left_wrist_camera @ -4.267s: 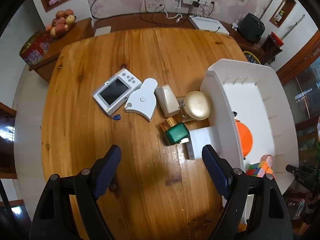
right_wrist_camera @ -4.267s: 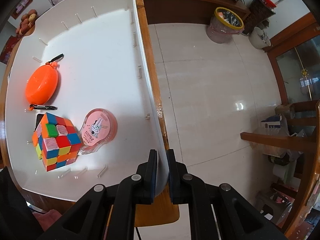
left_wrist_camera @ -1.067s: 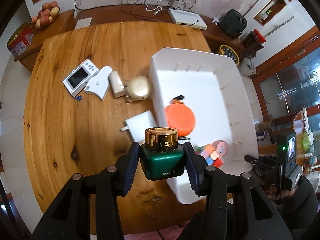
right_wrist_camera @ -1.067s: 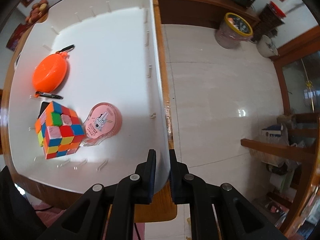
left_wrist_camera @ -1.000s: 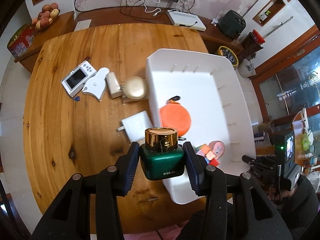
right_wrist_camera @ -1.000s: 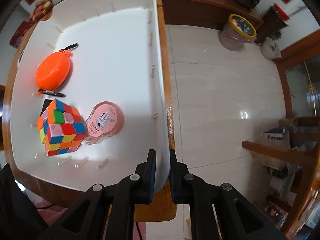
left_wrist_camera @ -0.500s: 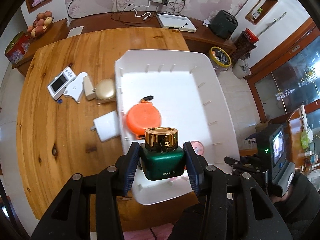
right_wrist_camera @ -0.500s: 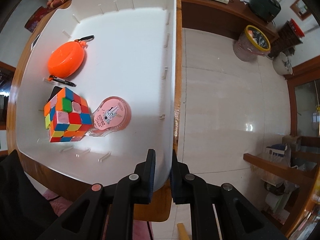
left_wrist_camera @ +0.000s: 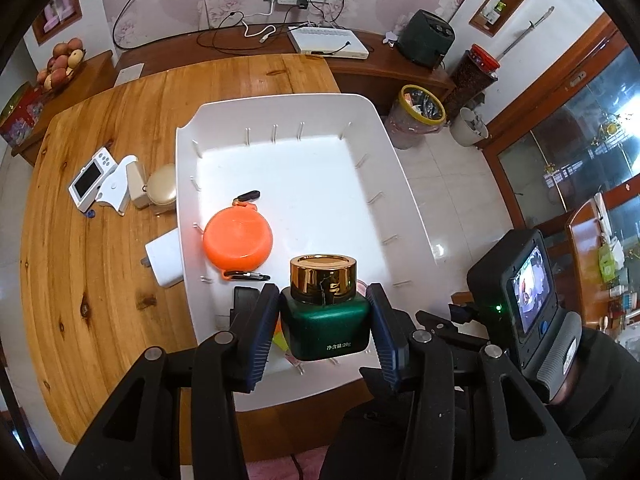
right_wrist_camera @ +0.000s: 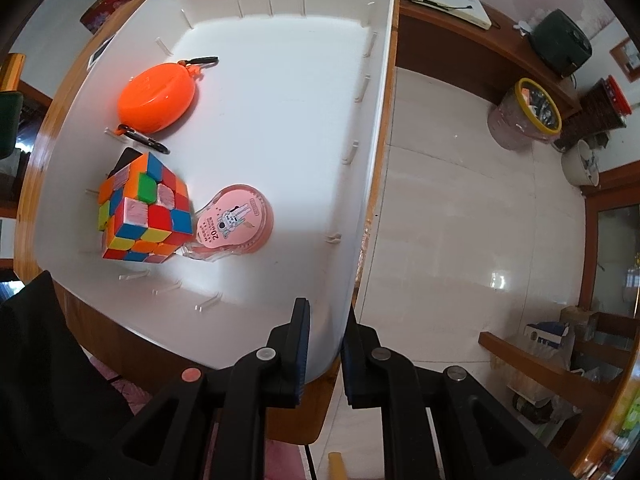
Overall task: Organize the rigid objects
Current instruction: 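Lower the green jar into the tray and open the left gripper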
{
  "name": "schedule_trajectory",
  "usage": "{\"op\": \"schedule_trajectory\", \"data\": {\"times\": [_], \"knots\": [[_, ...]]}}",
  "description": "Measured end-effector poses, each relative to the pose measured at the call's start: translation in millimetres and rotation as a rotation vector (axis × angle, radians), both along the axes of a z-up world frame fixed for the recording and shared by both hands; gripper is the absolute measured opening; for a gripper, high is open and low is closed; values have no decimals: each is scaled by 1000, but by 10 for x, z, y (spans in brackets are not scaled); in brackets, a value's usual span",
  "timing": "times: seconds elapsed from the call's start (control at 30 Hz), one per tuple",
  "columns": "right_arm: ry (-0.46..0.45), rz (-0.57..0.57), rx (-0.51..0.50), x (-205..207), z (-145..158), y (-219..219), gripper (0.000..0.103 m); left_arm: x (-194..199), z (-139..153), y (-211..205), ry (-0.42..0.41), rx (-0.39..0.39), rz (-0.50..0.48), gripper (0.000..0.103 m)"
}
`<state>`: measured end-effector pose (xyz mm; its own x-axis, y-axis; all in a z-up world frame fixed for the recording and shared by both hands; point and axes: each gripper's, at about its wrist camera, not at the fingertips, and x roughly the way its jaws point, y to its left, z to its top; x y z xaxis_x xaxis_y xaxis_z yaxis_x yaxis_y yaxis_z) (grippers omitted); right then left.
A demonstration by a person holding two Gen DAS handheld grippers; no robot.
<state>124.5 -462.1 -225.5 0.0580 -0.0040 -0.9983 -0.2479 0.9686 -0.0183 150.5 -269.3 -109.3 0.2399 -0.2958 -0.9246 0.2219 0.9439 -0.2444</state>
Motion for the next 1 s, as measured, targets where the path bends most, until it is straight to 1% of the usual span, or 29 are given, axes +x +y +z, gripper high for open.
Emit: {"op": "schedule_trajectory", "data": {"times": [0.2,0.27,0.33,0.4,0.7,1.0], "knots": [[0,9,3,1,7,2,14,0,-13,-22,7,17,3,49],[0,8,1,2,7,1,14,4,-6,-13,4,15,8,55],[0,6,-1,2,8,1,14,2,37,2,-18,4,10,67],[2,3,-3,1,4,5,14,-6,71,12,-40,-4,9,70],[11,-37,7,41,-2,-38,13,16,105,108,-68,1,0,71],[19,-93,-9,58,-20,-65,13,29,145,368,-90,22,7,71]]}}
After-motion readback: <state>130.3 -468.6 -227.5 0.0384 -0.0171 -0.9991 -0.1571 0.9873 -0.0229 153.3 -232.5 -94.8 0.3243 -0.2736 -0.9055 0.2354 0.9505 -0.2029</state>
